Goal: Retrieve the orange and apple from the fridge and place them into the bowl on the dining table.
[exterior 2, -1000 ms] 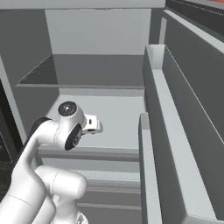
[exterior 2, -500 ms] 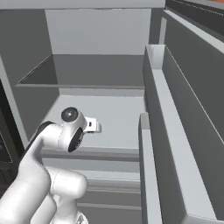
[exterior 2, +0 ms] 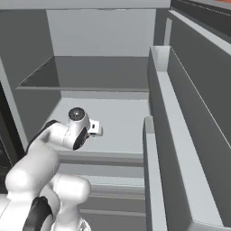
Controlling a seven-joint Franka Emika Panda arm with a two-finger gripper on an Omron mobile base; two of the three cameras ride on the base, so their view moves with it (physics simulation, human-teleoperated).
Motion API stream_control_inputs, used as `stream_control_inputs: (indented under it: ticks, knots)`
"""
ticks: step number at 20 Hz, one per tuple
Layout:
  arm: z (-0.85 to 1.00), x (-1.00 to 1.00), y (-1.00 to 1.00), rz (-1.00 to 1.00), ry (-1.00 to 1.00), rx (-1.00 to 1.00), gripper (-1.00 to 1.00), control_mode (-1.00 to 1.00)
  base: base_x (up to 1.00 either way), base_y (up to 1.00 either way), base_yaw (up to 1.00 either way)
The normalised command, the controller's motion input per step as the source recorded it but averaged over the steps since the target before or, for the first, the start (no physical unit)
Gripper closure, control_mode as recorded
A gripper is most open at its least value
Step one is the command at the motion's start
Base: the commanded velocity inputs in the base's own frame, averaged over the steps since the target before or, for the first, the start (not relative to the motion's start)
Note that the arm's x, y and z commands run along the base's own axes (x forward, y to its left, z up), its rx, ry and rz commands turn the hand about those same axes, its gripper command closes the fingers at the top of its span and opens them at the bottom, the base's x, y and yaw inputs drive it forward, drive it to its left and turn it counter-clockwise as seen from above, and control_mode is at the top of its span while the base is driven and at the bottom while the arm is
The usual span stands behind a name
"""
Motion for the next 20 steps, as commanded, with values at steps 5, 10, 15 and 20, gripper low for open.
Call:
stream_control_inputs:
  ticks: [5, 10, 15, 20]
  knots:
    - [-0.35, 0.41, 0.16, 0.00, 0.07, 0.00, -1.00, -1.00, 0.00, 0.00, 0.00]
    - [-0.34, 0.29, 0.03, 0.00, 0.03, 0.00, -1.00, -1.00, 0.00, 0.00, 0.00]
    - [-0.49, 0.07, 0.00, -0.02, 0.02, 0.00, -1.00, -1.00, 0.00, 0.00, 0.00]
    - [-0.84, -0.20, 0.00, -0.06, 0.01, -0.01, -1.00, -1.00, 0.00, 0.00, 0.00]
